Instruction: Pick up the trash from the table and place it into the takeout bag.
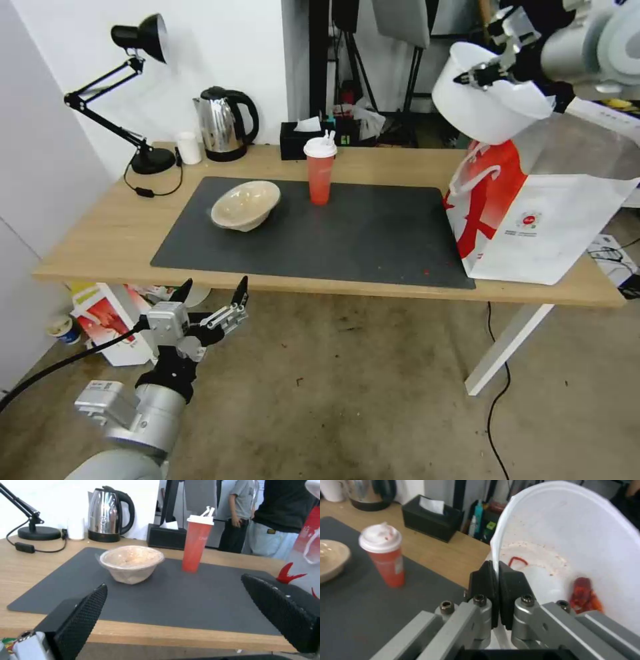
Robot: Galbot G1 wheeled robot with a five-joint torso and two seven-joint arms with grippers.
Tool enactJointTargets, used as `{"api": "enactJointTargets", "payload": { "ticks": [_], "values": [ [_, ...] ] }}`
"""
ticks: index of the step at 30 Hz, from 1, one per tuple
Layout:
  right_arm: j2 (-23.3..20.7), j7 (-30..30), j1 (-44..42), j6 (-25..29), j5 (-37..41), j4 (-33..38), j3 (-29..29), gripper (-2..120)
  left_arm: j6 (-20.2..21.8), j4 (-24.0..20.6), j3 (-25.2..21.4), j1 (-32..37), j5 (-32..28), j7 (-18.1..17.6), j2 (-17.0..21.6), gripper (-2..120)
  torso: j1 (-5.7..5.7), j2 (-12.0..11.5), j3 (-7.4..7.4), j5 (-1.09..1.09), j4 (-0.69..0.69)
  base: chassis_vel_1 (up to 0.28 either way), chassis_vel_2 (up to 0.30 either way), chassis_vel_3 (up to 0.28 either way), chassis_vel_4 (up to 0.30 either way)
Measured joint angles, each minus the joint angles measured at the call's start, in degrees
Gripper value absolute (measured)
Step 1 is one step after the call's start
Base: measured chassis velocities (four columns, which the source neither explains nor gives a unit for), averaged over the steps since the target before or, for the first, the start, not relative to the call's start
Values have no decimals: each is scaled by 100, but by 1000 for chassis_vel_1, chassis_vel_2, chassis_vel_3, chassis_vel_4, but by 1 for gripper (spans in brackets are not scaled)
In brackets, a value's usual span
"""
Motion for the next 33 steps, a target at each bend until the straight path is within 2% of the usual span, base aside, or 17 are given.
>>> {"api": "enactJointTargets", "payload": {
  "ticks": [22,33],
  "values": [
    [-337,-136,128,1,-66,-128,28,0,1,0,40,-19,-16,-1,21,100,0,0,0,-1,1,0,0,0,0],
    [-557,-108,-365,3,-101,158,396,0,1,1,12,3,-28,0,47,100,0,0,0,-1,1,0,0,0,0]
  ]
}}
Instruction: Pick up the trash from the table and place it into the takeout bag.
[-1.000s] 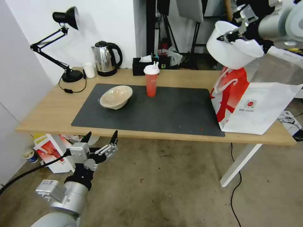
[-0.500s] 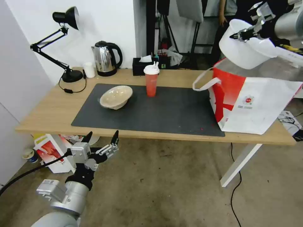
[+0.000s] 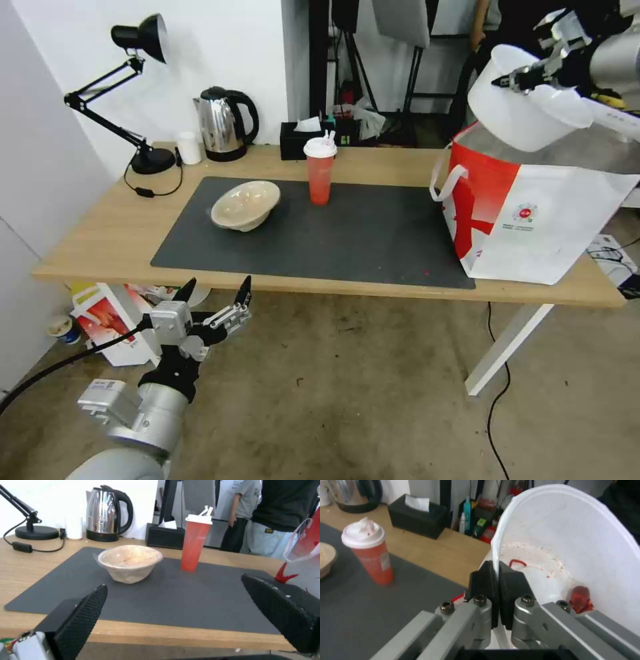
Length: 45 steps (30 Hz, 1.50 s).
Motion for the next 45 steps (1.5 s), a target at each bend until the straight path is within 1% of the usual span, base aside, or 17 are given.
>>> {"api": "enactJointTargets", "payload": {
  "ticks": [3,15,17,20,22,23,24,27,29,32,34,36,38,39,41,43,45],
  "values": [
    [-144,11,-325,2,-48,159,280,0,1,0,-2,8,0,0,1,100,0,0,0,-1,-1,0,0,0,0],
    [-305,20,-927,2,-98,327,813,0,12,0,10,0,0,-1,-11,100,0,0,0,-1,0,0,0,0,0],
    [-387,22,-1355,2,-132,407,1190,0,14,0,14,1,0,-1,-19,100,0,-1,0,0,0,0,0,0,0],
    [-454,22,-1662,2,-160,464,1429,0,14,-1,15,7,2,-1,-22,100,0,-1,0,3,-1,0,0,0,0],
    [-498,20,-1826,2,-175,500,1586,7,16,0,12,13,3,-1,-22,100,0,-1,0,-1,0,0,0,0,0],
    [-529,13,-1946,2,-182,537,1686,15,18,0,10,18,4,-1,-21,100,0,-1,0,-1,-1,0,0,0,0],
    [-529,13,-1946,2,-182,537,1686,15,18,0,10,18,4,-1,-21,100,0,-1,0,-1,-1,0,0,0,0],
    [-564,17,-2110,4,-184,580,1879,27,24,0,9,25,15,-1,-27,100,0,-1,0,0,0,0,0,0,0],
    [-566,28,-2124,4,-175,582,1905,31,25,0,11,27,18,-1,-30,100,0,-1,0,-1,0,0,0,0,0],
    [-573,108,-2129,4,-154,568,1918,45,28,0,12,35,21,-1,-33,100,0,-1,0,0,0,0,0,0,0],
    [-573,121,-2133,4,-154,568,1918,48,28,0,12,35,21,-1,-33,100,0,-1,0,0,0,0,0,0,0],
    [-573,141,-2151,4,-162,572,1918,58,28,0,12,34,21,-1,-33,100,0,-1,0,0,0,0,0,0,0],
    [-573,141,-2151,4,-163,572,1918,58,28,0,12,34,21,-1,-33,100,0,-1,0,-1,0,0,0,0,0],
    [-568,149,-2164,4,-174,578,1917,70,28,0,11,34,21,-1,-33,100,0,-1,0,0,0,0,0,0,0],
    [-561,157,-2166,4,-181,585,1914,80,28,0,11,34,21,-1,-29,100,0,-1,0,0,0,0,0,0,0],
    [-561,157,-2166,4,-182,591,1915,84,29,0,11,34,21,-1,-28,100,0,-1,0,0,0,0,0,0,0],
    [-575,147,-2414,3,-182,615,2207,93,29,0,9,35,21,-2,-26,100,0,0,0,2,0,0,0,0,0]
  ]
}}
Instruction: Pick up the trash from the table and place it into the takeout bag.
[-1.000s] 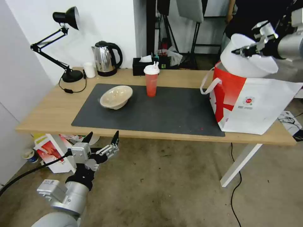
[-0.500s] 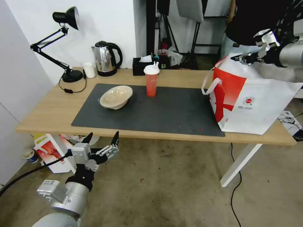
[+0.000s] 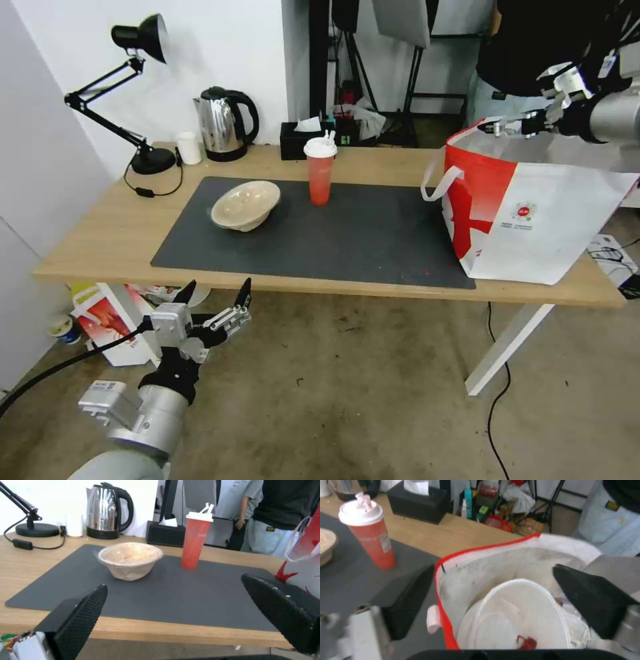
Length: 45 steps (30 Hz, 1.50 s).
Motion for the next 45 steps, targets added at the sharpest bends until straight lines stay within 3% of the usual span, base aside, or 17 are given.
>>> {"api": "enactJointTargets", "payload": {
  "ticks": [5,6,8,10,11,12,14,15,16,17,20,21,25,31,36,40,45],
  "values": [
    [-92,36,-789,8,18,216,1166,100,3,0,-5,-2,-2,1,1,100,0,1,0,-3,0,0,0,0,0],
    [-92,36,-789,8,18,216,1166,100,3,0,-5,-2,-2,1,1,100,0,1,0,-3,0,0,0,0,0],
    [-220,128,-1452,203,22,534,2125,100,2,0,-19,-7,-4,0,2,100,0,1,-1,-4,1,0,0,0,0],
    [-350,178,-2085,522,11,851,2745,100,3,0,-18,-13,-7,1,-14,100,-1,1,-1,-1,-4,0,0,0,0],
    [-350,178,-2085,522,11,851,2745,100,3,0,-18,-13,-7,1,-14,100,-1,1,-1,-1,-4,0,0,0,0],
    [-386,194,-2313,750,-27,977,2995,100,2,0,-17,-15,-7,0,-26,100,-1,1,-1,7,-2,0,0,0,0],
    [-418,243,-2598,1550,-207,1279,3207,100,-4,0,-19,-16,5,1,-69,100,0,2,-1,-7,-2,0,0,0,0],
    [-397,307,-2685,1943,-335,1405,3220,100,-11,0,-25,-15,12,1,-89,100,0,1,-1,-4,0,0,0,0,0],
    [-397,307,-2685,1943,-335,1405,3220,100,-11,0,-25,-15,12,1,-89,100,0,1,-1,-4,0,0,0,0,0],
    [-362,429,-2770,2273,-452,1549,3221,100,-16,0,-36,-11,21,1,-106,100,0,2,-1,-2,1,0,0,0,0],
    [-65,972,-3260,3005,-878,2033,3331,100,-39,0,-58,28,74,1,-171,100,0,1,-1,-2,0,0,0,0,0],
    [-65,972,-3260,3005,-878,2033,3331,100,-39,0,-58,28,74,1,-171,100,0,1,-1,-2,0,0,0,0,0],
    [620,1591,-4326,3690,-1821,2539,3742,100,-142,0,-109,166,243,1,-306,100,0,1,0,1,2,0,0,0,0],
    [1077,1686,-5190,4079,-2510,2777,4112,100,-215,0,-163,287,373,-2,-428,100,0,1,0,1,-1,0,0,0,0],
    [1527,1649,-6475,4448,-3178,3084,4708,100,-223,0,-130,283,476,-5,-571,100,0,0,0,-2,-1,0,0,0,0],
    [2105,1488,-7573,4839,-4284,3288,5159,100,-238,0,-111,276,508,-5,-613,100,0,0,-1,-3,0,0,0,0,0],
    [2631,1263,-8358,5250,-5207,3312,5325,100,-249,0,-113,262,513,-5,-634,100,0,1,-1,-1,-2,0,0,0,0]
  ]
}}
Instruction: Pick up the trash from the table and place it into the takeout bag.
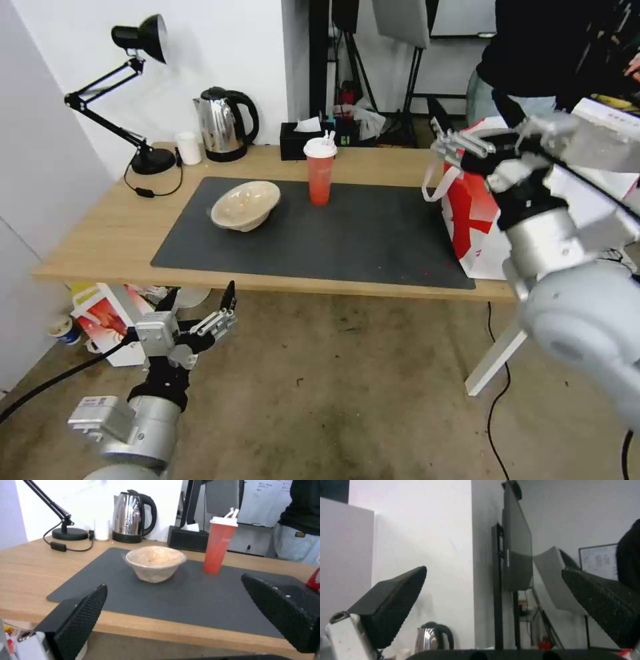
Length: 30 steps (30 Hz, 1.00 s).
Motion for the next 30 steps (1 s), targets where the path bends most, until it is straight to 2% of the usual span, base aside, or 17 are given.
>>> {"api": "enactJointTargets", "payload": {
  "ticks": [4,13,23,30],
  "values": [
    [633,-302,-883,686,-1016,7,-43,100,-23,0,-1,4,15,0,-33,100,0,0,0,-4,1,0,0,0,0],
    [1273,-519,-1723,1570,-1890,-98,-464,100,-78,0,-15,28,39,1,-41,100,0,0,-1,-3,2,0,0,0,0],
    [1433,-264,-2190,1850,-2516,-375,-786,100,-100,1,-22,48,39,0,-29,100,1,0,-1,-2,2,0,0,0,0],
    [1475,472,-2660,1679,-2936,-689,-1169,100,-103,1,-33,82,39,2,-10,100,1,-1,0,-2,1,0,0,0,0]
  ]
}}
